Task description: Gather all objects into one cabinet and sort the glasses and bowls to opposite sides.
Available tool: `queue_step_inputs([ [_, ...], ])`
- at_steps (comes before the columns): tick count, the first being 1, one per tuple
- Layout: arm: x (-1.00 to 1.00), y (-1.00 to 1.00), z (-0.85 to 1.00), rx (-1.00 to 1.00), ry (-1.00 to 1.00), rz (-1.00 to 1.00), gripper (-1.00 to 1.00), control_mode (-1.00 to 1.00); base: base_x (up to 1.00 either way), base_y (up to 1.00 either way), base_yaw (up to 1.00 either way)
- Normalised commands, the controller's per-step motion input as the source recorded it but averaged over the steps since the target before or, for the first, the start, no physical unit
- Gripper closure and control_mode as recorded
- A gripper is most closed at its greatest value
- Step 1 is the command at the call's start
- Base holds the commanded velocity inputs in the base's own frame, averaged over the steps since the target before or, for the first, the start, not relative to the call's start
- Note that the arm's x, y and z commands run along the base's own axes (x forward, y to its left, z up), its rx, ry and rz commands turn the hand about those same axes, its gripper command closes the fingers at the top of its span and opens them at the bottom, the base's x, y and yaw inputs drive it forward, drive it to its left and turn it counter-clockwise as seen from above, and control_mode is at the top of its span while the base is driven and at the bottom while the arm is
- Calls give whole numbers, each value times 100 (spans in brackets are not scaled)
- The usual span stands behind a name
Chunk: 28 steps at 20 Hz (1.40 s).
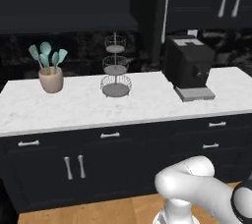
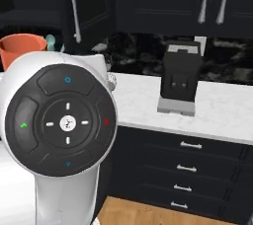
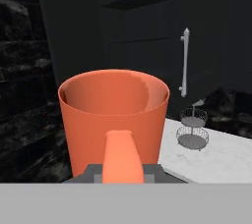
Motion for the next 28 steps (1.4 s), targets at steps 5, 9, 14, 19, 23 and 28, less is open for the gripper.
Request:
queue_step_inputs([
  [5, 0, 0, 0, 0, 0, 0, 100, 100, 43, -100, 0],
  [9, 0, 0, 0, 0, 0, 0, 100, 100, 32, -100, -1],
  [14, 0, 0, 0, 0, 0, 0, 100, 100, -16, -100, -1],
  [19, 0, 0, 0, 0, 0, 0, 100, 100, -14, -100, -1],
  [23, 0, 0, 0, 0, 0, 0, 100, 100, -8, -100, 0],
  [28, 0, 0, 0, 0, 0, 0, 100, 100, -9, -100, 0],
])
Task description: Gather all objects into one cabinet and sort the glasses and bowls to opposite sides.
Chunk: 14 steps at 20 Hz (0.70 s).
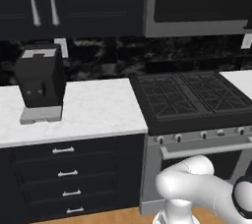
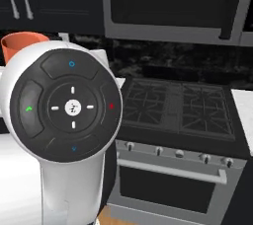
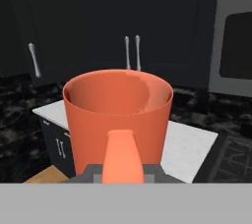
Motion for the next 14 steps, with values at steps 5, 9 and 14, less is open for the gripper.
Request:
queue_step_inputs([
  [5, 0, 0, 0, 0, 0, 0, 100, 100, -8, -100, 0],
  [9, 0, 0, 0, 0, 0, 0, 100, 100, -9, -100, 0],
  [14, 0, 0, 0, 0, 0, 0, 100, 100, -5, -100, 0],
])
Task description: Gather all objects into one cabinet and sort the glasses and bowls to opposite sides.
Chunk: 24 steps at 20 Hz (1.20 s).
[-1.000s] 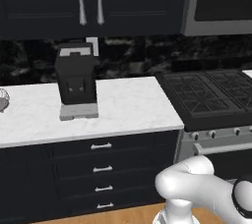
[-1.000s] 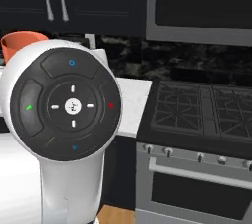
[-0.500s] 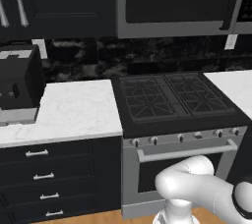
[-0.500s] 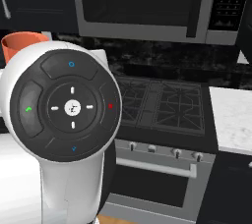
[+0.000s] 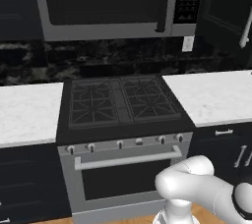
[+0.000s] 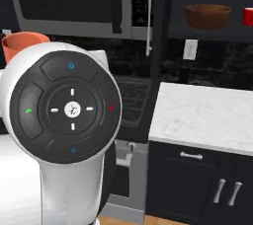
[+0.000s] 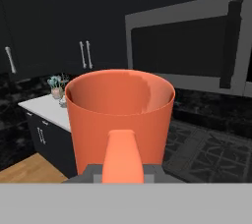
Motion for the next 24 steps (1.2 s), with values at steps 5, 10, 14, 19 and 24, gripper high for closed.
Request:
queue_step_inputs([
  [5, 0, 0, 0, 0, 0, 0, 100, 100, -6, -100, 0],
  [10, 0, 0, 0, 0, 0, 0, 100, 100, -5, -100, 0],
  [14, 0, 0, 0, 0, 0, 0, 100, 100, 0, -100, 0],
  [19, 0, 0, 0, 0, 0, 0, 100, 100, -4, -99, 0],
  [24, 0, 0, 0, 0, 0, 0, 100, 100, 0, -4, 0],
])
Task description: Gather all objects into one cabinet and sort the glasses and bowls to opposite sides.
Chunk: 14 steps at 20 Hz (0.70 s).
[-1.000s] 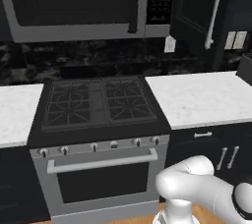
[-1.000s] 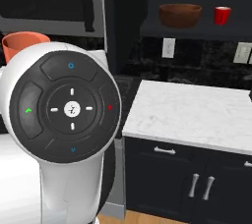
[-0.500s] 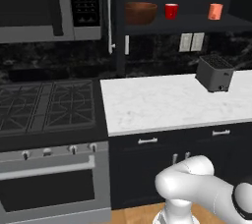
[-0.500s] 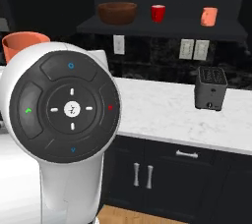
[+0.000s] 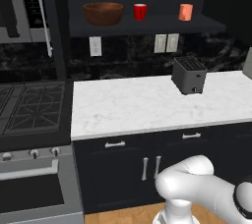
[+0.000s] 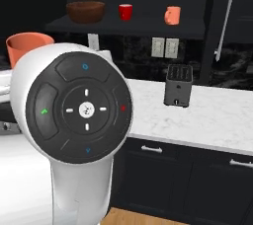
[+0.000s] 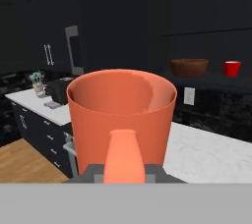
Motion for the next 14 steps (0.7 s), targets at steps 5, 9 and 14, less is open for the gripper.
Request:
queue_step_inputs([
  [5, 0, 0, 0, 0, 0, 0, 100, 100, 3, 21, 0],
  [9, 0, 0, 0, 0, 0, 0, 100, 100, 64, 34, 0],
  [14, 0, 0, 0, 0, 0, 0, 100, 100, 100, 1, 6],
])
